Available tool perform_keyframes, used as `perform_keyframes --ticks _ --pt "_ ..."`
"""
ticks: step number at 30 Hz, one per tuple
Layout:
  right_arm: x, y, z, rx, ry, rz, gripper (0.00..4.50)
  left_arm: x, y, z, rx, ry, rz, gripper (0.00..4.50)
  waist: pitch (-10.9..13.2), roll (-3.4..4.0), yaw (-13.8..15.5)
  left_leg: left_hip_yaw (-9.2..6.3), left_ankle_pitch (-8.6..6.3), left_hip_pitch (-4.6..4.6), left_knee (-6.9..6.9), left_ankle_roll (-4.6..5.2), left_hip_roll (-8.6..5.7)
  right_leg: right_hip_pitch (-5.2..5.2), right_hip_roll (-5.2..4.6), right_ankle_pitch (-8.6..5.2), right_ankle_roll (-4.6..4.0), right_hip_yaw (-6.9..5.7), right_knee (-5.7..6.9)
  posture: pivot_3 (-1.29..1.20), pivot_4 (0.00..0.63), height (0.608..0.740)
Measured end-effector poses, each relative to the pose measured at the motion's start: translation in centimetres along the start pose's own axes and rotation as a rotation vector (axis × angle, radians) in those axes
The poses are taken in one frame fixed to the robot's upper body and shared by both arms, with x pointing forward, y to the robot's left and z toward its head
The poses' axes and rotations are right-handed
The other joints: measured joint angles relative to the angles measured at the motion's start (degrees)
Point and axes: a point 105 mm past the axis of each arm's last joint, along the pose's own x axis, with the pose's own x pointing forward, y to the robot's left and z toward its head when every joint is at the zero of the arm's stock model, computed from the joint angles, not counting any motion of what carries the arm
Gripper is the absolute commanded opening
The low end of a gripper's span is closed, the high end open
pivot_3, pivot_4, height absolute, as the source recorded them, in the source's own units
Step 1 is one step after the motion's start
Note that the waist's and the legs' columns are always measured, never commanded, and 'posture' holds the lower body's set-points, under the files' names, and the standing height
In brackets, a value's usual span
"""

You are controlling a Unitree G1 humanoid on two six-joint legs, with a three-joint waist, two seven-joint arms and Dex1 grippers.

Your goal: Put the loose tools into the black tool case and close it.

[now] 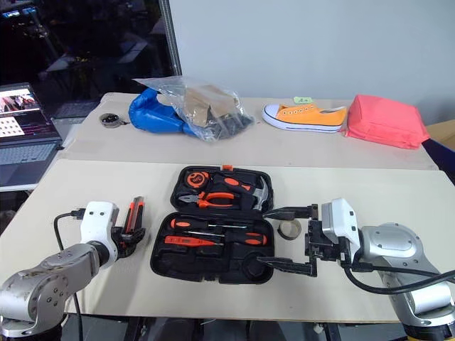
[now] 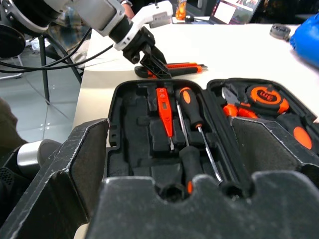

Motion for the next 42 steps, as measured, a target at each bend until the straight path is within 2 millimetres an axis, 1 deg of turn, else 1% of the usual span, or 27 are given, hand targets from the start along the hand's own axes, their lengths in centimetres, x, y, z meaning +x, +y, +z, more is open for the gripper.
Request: perform_keyframes --ticks 2,5,7,8,10,11,12,13,15,16,18,21,24,27,28,29,33,42 --pt "0.0 0.0 0.0 -0.002 -0.003 -0.001 4.50 0.0 0.0 0.0 -0.002 -0.014 0.001 1.73 0.0 0.00 0.1 0.00 0.00 0.00 0.00 0.00 -0.02 0.00 -0.03 0.00 0.00 0.00 0.00 0.00 0.150 0.740" --pt "0.1 -0.1 0.0 -0.001 -0.010 -0.012 4.50 -0.1 -0.6 0.4 -0.012 -0.084 -0.059 1.73 0.0 -0.02 0.1 0.01 0.00 -0.06 0.00 0.00 -0.02 -0.04 -0.04 0.00 0.00 -0.01 -0.01 0.00 0.150 0.740" --pt "0.1 -0.1 0.1 0.000 -0.015 -0.020 4.50 -1.1 -1.5 1.9 0.026 -0.184 -0.204 1.73 0.0 -0.06 0.1 0.04 0.00 -0.13 0.00 -0.01 0.00 -0.13 -0.03 0.00 -0.06 -0.07 -0.01 0.00 0.150 0.740" --pt "0.1 -0.2 0.1 0.000 -0.016 -0.031 4.50 -2.1 -2.1 3.1 0.082 -0.237 -0.306 1.73 0.0 -0.07 0.1 0.08 0.00 -0.16 -0.02 -0.02 0.01 -0.23 -0.03 -0.02 -0.11 -0.07 0.03 0.00 0.150 0.740" --pt "0.0 -0.4 0.1 0.001 -0.016 -0.052 4.50 -4.3 -3.4 4.7 0.245 -0.278 -0.511 1.73 0.0 -0.07 0.1 0.21 0.01 -0.19 -0.07 -0.03 0.05 -0.29 -0.02 -0.06 -0.21 -0.15 0.01 0.00 0.150 0.740" --pt "-0.3 -0.5 0.0 0.005 -0.011 -0.074 4.50 -5.6 -4.3 5.4 0.356 -0.284 -0.641 1.73 0.0 0.05 0.3 0.28 0.01 -0.19 -0.10 -0.03 0.02 -0.29 -0.06 -0.12 -0.28 -0.18 -0.02 0.00 0.150 0.740" --pt "-0.5 -0.4 -0.2 0.013 -0.005 -0.087 4.50 -6.5 -5.0 5.7 0.435 -0.282 -0.730 1.73 0.0 0.13 0.4 0.34 0.01 -0.19 -0.11 -0.03 0.00 -0.28 -0.10 -0.17 -0.29 -0.18 -0.02 0.00 0.150 0.740" --pt "-0.7 -0.3 -0.4 0.023 0.003 -0.096 4.50 -7.2 -5.8 5.8 0.512 -0.264 -0.824 1.73 0.0 0.16 0.5 0.36 0.01 -0.20 -0.12 -0.03 -0.04 -0.29 -0.14 -0.22 -0.30 -0.19 -0.03 0.00 0.150 0.740" --pt "-1.7 -0.1 -1.1 0.040 0.051 -0.123 4.50 -7.7 -7.1 5.4 0.623 -0.214 -0.993 1.73 0.0 0.20 0.6 0.40 0.00 -0.26 -0.12 -0.03 -0.09 -0.29 -0.17 -0.21 -0.19 -0.17 -0.10 0.00 0.150 0.740" --pt "-2.0 -0.1 -1.4 0.041 0.076 -0.128 4.50 -7.9 -7.4 5.1 0.652 -0.197 -1.041 1.73 0.0 0.21 0.6 0.43 0.00 -0.29 -0.13 -0.03 -0.09 -0.29 -0.18 -0.19 -0.17 -0.15 -0.15 0.00 0.150 0.740" --pt "-3.5 -0.1 -1.7 0.045 0.127 -0.168 4.50 -7.8 -8.4 4.2 0.757 -0.163 -1.165 1.73 0.0 0.21 0.4 0.44 -0.01 -0.32 -0.13 -0.01 -0.11 -0.26 -0.19 -0.15 -0.06 -0.15 -0.25 0.00 0.150 0.740" --pt "-5.5 0.6 -1.8 0.077 0.193 -0.187 4.50 -6.5 -9.5 2.7 0.908 -0.112 -1.279 1.73 0.0 0.20 0.4 0.41 -0.02 -0.36 -0.11 0.00 -0.09 -0.26 -0.11 -0.15 -0.04 -0.18 -0.23 0.00 0.150 0.740" --pt "-5.9 1.3 -1.4 0.089 0.196 -0.174 4.50 -5.2 -9.5 1.7 1.002 -0.083 -1.320 1.73 0.0 0.17 0.0 0.37 -0.03 -0.33 -0.11 0.01 0.05 -0.27 0.08 -0.14 -0.06 -0.17 -0.18 0.00 0.150 0.740" --pt "-5.7 1.8 -1.0 0.093 0.188 -0.157 4.50 -4.3 -9.3 1.6 1.080 -0.074 -1.327 1.73 0.0 0.16 0.1 0.34 -0.02 -0.32 -0.07 0.01 0.13 -0.27 0.16 -0.18 0.01 -0.19 -0.10 0.00 0.150 0.740" --pt "-5.6 2.0 -0.9 0.091 0.188 -0.153 4.50 -4.0 -9.3 1.6 1.095 -0.073 -1.328 1.73 0.0 0.16 0.2 0.35 -0.02 -0.30 -0.04 0.01 0.13 -0.25 0.16 -0.33 0.26 -0.18 -0.06 0.00 0.150 0.740" --pt "-5.6 2.1 -0.7 0.088 0.185 -0.149 4.50 -3.8 -9.3 1.6 1.114 -0.071 -1.329 1.73 0.0 0.16 0.2 0.35 -0.02 -0.32 0.01 0.01 0.14 -0.26 0.16 -0.34 0.29 -0.18 -0.05 0.00 0.150 0.740" --pt "-5.5 2.4 -0.3 0.076 0.180 -0.142 4.50 -3.4 -9.4 0.8 1.161 -0.045 -1.344 1.73 0.0 0.17 0.2 0.39 -0.02 -0.30 0.04 0.01 0.10 -0.21 0.11 -0.33 0.35 -0.14 -0.05 0.00 0.150 0.740" --pt "-5.0 2.9 0.2 0.066 0.168 -0.093 4.50 -2.8 -10.4 0.5 1.178 -0.073 -1.329 1.73 0.0 0.18 0.2 0.36 -0.02 -0.20 0.06 0.02 0.12 -0.10 0.13 -0.34 0.35 -0.16 -0.01 0.00 0.150 0.740"
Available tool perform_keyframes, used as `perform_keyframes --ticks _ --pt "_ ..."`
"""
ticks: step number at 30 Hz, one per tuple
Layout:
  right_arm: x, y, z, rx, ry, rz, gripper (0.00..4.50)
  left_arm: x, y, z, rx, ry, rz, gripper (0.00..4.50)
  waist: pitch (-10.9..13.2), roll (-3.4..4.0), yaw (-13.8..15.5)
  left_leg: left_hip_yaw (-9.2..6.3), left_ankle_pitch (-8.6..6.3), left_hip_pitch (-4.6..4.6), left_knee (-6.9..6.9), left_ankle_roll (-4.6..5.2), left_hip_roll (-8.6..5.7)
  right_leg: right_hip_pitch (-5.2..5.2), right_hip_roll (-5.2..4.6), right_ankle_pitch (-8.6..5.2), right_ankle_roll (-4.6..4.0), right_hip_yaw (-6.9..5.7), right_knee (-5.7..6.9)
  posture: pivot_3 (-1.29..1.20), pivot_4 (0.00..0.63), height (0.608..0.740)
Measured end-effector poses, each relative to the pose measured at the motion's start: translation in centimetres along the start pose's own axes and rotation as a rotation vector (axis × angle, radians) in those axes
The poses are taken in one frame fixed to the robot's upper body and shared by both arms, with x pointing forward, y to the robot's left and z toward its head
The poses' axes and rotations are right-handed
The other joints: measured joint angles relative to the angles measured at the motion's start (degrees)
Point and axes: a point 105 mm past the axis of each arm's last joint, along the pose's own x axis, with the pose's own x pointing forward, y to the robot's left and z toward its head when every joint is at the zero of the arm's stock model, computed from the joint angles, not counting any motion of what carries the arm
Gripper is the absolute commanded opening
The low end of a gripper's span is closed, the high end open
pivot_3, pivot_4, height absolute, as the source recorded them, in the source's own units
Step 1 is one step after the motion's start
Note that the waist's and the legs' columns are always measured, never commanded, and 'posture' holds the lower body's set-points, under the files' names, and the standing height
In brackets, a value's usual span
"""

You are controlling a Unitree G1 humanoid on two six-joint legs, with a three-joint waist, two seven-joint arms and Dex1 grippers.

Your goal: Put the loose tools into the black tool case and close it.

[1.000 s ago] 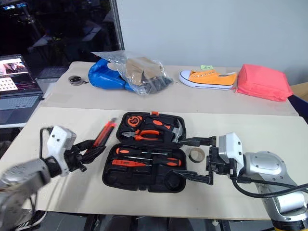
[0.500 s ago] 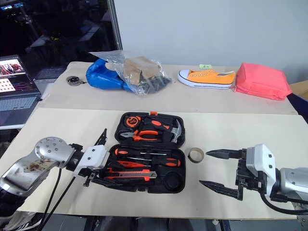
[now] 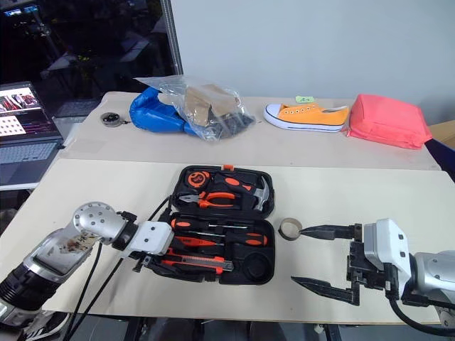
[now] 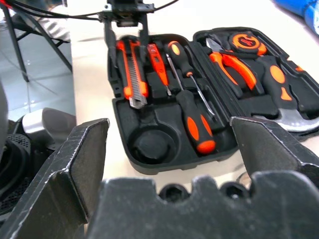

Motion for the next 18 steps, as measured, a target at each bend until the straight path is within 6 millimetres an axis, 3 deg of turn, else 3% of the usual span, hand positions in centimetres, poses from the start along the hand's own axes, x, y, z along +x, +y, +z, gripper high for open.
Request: perform_keyframes --ticks 6,8,12,15,18 --pt "0.1 -0.2 0.3 -0.017 -0.009 0.002 4.50 0.4 0.2 -0.1 0.005 0.014 0.017 1.73 0.0 0.02 0.1 0.00 0.00 0.10 0.04 0.00 -0.02 0.14 -0.02 0.00 0.01 0.00 0.00 0.00 0.150 0.740" --pt "0.2 -0.2 0.3 -0.017 -0.010 0.003 4.50 0.5 0.3 0.0 0.006 0.012 0.023 2.74 0.0 0.07 0.2 -0.02 0.00 0.11 0.08 0.00 -0.03 0.18 -0.02 0.00 0.01 -0.01 0.01 0.00 0.150 0.740" --pt "0.2 -0.2 0.3 -0.016 -0.010 0.003 4.50 0.6 0.7 0.5 -0.022 -0.020 0.053 4.18 -0.1 0.10 0.1 -0.01 0.00 0.08 0.09 0.00 -0.03 0.17 -0.02 -0.01 0.03 0.02 0.01 0.00 0.150 0.740" --pt "0.1 -0.2 0.3 -0.016 -0.010 0.002 4.50 1.2 -0.1 2.5 -0.090 -0.164 0.019 4.28 0.0 0.07 -0.2 -0.02 -0.02 0.00 0.08 0.02 -0.01 0.10 0.00 -0.03 0.06 0.04 0.01 0.00 0.150 0.740" --pt "0.2 -0.2 0.3 -0.019 -0.011 -0.001 4.50 -0.6 0.3 3.8 -0.159 -0.277 0.073 4.28 0.0 0.07 -0.1 -0.09 -0.02 0.03 0.08 0.02 0.05 0.09 0.06 -0.04 0.04 -0.02 0.07 0.00 0.150 0.740"
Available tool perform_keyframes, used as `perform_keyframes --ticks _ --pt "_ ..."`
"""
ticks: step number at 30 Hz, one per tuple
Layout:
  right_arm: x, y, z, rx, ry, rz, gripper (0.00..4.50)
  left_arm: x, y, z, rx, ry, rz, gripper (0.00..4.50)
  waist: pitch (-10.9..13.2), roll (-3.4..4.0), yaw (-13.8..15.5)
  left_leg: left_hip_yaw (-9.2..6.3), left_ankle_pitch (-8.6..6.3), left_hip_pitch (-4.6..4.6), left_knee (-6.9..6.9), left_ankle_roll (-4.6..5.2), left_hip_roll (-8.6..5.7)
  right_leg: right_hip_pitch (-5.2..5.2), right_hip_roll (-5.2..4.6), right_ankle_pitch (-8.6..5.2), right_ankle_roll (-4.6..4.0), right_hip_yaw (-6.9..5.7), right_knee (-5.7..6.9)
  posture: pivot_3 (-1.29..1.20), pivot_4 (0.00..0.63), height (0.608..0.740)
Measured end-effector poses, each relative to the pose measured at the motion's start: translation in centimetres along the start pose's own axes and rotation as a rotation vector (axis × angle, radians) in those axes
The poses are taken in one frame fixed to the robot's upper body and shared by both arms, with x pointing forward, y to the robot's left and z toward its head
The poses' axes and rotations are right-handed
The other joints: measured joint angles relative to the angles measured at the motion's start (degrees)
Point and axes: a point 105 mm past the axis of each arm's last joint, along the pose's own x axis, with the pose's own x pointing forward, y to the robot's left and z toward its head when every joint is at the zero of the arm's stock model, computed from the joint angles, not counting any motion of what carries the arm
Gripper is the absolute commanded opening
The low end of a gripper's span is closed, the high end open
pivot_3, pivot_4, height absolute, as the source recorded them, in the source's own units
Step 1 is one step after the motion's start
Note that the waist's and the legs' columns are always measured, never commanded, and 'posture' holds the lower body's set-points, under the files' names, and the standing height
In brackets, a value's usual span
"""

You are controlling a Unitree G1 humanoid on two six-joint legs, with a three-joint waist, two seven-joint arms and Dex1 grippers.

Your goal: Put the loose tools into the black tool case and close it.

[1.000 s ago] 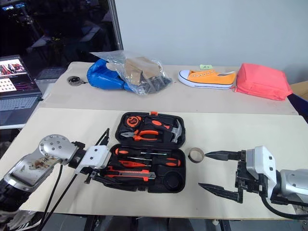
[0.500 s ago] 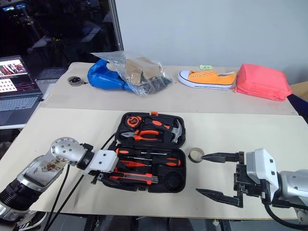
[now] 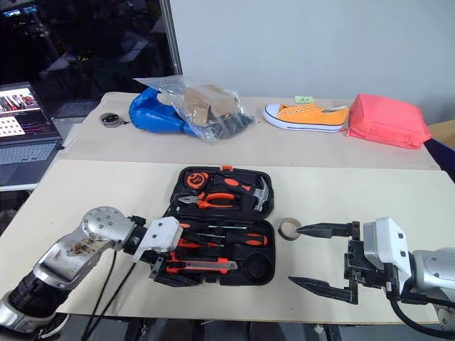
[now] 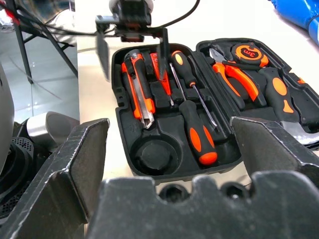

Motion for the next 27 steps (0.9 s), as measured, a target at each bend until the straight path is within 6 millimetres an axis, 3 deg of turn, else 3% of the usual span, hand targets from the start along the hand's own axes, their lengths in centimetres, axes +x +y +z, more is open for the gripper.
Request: perform_keyframes --ticks 1,2,4,13,19,24,27 --pt "0.0 0.0 0.0 0.000 0.000 0.000 4.50 -0.8 0.4 0.5 -0.014 -0.033 0.039 4.28 0.0 0.01 0.0 -0.01 0.00 0.05 0.00 0.00 0.00 0.02 0.01 0.00 -0.01 -0.01 0.03 0.00 0.150 0.740" --pt "0.0 0.0 0.0 -0.001 -0.001 -0.001 4.50 -1.6 0.7 1.0 -0.028 -0.070 0.076 3.75 0.0 0.01 0.1 -0.02 0.00 0.08 0.01 0.00 0.00 0.05 0.00 0.00 -0.01 -0.01 0.05 0.00 0.150 0.740" --pt "0.1 -0.1 0.0 -0.001 -0.003 -0.002 4.50 -2.2 0.4 1.1 -0.064 -0.112 0.101 3.25 0.0 0.02 -0.1 -0.01 0.01 0.14 0.03 0.00 0.00 0.10 -0.02 0.00 -0.01 0.05 0.04 0.00 0.150 0.740" --pt "0.5 -0.5 0.0 0.001 -0.019 -0.010 4.50 -1.4 -0.9 -2.7 -0.222 -0.133 0.278 0.13 0.0 0.01 0.2 -0.03 0.00 0.12 0.06 -0.01 -0.06 0.09 -0.12 0.03 0.02 0.10 0.02 0.00 0.150 0.740" --pt "0.5 -0.7 0.1 -0.006 -0.024 -0.015 4.50 -0.3 -2.6 -5.6 -0.283 -0.040 0.269 0.03 0.0 0.01 0.2 -0.02 0.00 0.15 0.05 -0.01 -0.04 0.10 -0.12 0.03 0.00 0.10 0.01 0.00 0.150 0.740" --pt "0.9 -0.7 0.2 -0.010 -0.029 -0.001 4.50 0.4 -2.4 -5.5 -0.257 0.009 0.241 0.03 -0.1 0.18 0.2 0.01 0.00 0.20 0.05 -0.01 -0.03 0.12 -0.16 0.03 0.01 0.17 0.01 0.00 0.150 0.740" --pt "1.2 -0.7 0.0 0.010 -0.029 0.007 4.50 1.2 -1.8 -5.0 -0.331 -0.039 0.247 0.03 -0.2 0.34 0.6 0.04 0.01 0.14 0.14 0.01 -0.20 0.15 -0.27 0.06 0.12 0.20 0.01 0.00 0.150 0.740"
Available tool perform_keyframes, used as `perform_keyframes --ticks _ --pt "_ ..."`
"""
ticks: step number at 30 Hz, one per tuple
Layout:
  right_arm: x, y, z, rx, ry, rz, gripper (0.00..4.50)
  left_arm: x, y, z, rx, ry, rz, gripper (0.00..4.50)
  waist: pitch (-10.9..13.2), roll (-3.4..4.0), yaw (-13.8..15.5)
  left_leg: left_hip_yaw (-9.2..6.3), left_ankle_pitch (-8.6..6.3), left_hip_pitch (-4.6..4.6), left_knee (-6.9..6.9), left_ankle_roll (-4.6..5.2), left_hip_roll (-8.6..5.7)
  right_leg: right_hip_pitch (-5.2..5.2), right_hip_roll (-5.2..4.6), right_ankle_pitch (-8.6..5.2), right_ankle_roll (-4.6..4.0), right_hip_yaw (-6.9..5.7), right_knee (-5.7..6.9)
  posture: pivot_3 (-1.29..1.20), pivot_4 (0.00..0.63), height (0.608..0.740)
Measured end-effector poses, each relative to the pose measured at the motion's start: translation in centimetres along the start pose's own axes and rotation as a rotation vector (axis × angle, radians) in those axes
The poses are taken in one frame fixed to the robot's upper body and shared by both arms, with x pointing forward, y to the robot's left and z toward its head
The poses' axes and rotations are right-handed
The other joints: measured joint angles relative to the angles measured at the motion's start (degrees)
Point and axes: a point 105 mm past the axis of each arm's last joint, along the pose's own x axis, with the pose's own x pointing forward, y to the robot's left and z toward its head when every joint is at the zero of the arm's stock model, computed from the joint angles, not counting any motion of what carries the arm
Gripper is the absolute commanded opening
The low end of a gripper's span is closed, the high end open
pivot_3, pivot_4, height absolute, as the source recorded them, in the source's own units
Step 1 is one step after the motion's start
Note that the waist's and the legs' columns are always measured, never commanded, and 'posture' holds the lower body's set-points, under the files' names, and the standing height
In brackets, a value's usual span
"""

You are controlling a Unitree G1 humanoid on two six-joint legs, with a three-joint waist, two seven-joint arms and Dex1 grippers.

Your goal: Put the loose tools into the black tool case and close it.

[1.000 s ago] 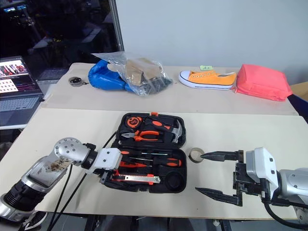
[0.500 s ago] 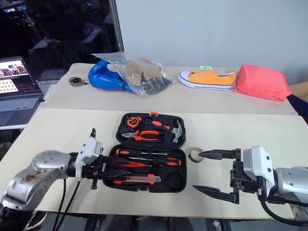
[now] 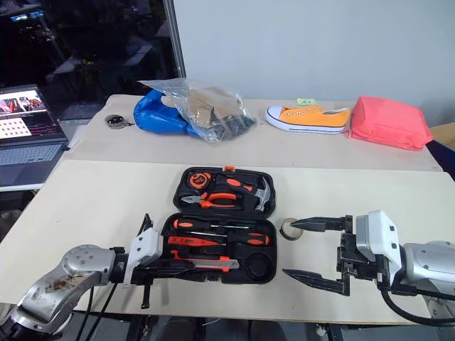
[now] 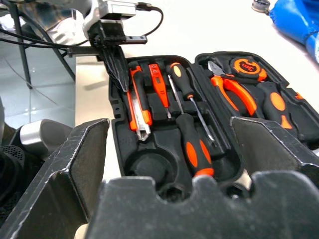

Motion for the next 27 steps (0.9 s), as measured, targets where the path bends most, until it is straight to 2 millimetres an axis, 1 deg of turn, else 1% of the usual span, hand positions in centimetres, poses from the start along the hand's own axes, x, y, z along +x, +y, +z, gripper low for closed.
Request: perform_keyframes --ticks 1,3,4,6,8,10,11,14,15,17,21,23,27 --pt "0.0 0.0 0.0 0.002 0.000 0.001 4.50 0.2 0.0 0.1 -0.025 -0.015 0.001 0.03 0.0 0.01 0.0 0.00 0.01 -0.03 0.02 0.01 -0.02 -0.01 -0.02 0.02 0.04 0.01 0.00 0.00 0.150 0.740" --pt "0.2 0.2 -0.1 0.009 -0.002 0.011 4.50 0.3 -0.3 1.5 -0.100 -0.136 -0.024 0.03 0.0 -0.13 0.0 -0.06 0.01 -0.10 0.11 0.02 0.02 -0.02 -0.01 0.06 0.10 0.02 -0.01 0.00 0.150 0.740" --pt "0.4 0.3 -0.1 0.011 -0.003 0.018 4.50 0.0 -0.4 2.6 -0.108 -0.193 -0.027 0.03 0.0 -0.21 -0.2 -0.12 0.01 -0.10 0.11 0.02 0.04 -0.02 0.00 0.07 0.11 0.02 -0.01 0.00 0.150 0.740" --pt "0.5 0.4 0.0 0.012 -0.006 0.024 4.50 -1.0 -0.2 4.0 -0.100 -0.253 -0.004 0.03 0.0 -0.20 -0.4 -0.17 0.01 -0.08 0.07 0.02 0.01 -0.02 0.01 0.06 0.11 0.02 -0.01 0.00 0.150 0.740" --pt "0.5 0.3 0.0 0.013 -0.007 0.020 4.50 -1.6 0.4 4.4 -0.105 -0.270 0.037 0.03 0.0 -0.16 -0.6 -0.20 0.01 -0.07 0.02 0.02 -0.02 -0.04 0.07 0.05 0.09 0.04 -0.01 0.00 0.150 0.740" --pt "0.5 0.3 -0.1 0.014 -0.008 0.016 4.50 -1.6 0.7 4.1 -0.099 -0.245 0.071 0.03 0.0 -0.17 -0.6 -0.21 0.01 -0.07 -0.01 0.02 -0.01 -0.05 0.12 0.03 0.04 0.03 -0.02 0.00 0.150 0.740" --pt "0.6 0.2 0.0 0.013 -0.010 0.013 4.50 -1.5 0.9 3.5 -0.096 -0.210 0.088 0.03 0.0 -0.17 -0.6 -0.21 0.01 -0.07 -0.02 0.02 -0.01 -0.06 0.13 0.02 0.03 0.02 -0.02 0.00 0.150 0.740" --pt "0.8 0.2 0.0 0.014 -0.021 0.011 4.50 -1.0 1.1 1.1 -0.118 -0.097 0.118 0.03 0.0 -0.18 -0.6 -0.21 0.01 -0.06 -0.05 0.01 -0.02 -0.06 0.12 0.01 0.01 0.04 -0.02 0.00 0.150 0.740" --pt "0.9 0.2 -0.1 0.016 -0.022 0.015 4.50 -0.9 1.1 0.6 -0.109 -0.075 0.120 0.03 0.0 -0.21 -0.6 -0.20 0.01 -0.06 -0.05 0.01 -0.01 -0.06 0.12 0.02 0.01 0.04 -0.03 0.00 0.150 0.740" --pt "1.0 0.2 -0.1 0.018 -0.024 0.021 4.50 -0.7 1.0 0.5 -0.061 -0.052 0.118 0.03 0.0 -0.20 -0.4 -0.20 0.00 -0.02 -0.04 0.01 -0.02 -0.02 0.05 0.02 0.02 0.06 -0.06 0.00 0.150 0.740" --pt "1.0 0.3 -0.1 0.019 -0.025 0.022 4.50 -0.4 0.8 0.3 -0.029 -0.021 0.112 0.03 0.0 -0.14 -0.4 -0.21 0.00 0.00 -0.05 0.01 -0.03 -0.02 0.03 0.02 0.03 0.09 -0.06 0.00 0.150 0.740" --pt "1.0 0.3 -0.1 0.019 -0.025 0.022 4.50 -0.2 1.1 0.2 -0.023 -0.008 0.127 0.03 0.0 -0.11 -0.4 -0.21 0.00 0.00 -0.05 0.01 -0.02 -0.02 0.04 0.02 0.03 0.09 -0.06 0.00 0.150 0.740" --pt "1.1 0.3 -0.1 0.021 -0.026 0.023 4.50 0.6 1.6 0.4 -0.109 -0.004 0.138 0.03 -0.1 -0.09 -0.2 -0.20 0.01 -0.03 -0.02 0.01 -0.11 0.00 0.01 0.02 0.07 0.04 -0.05 0.00 0.150 0.740"
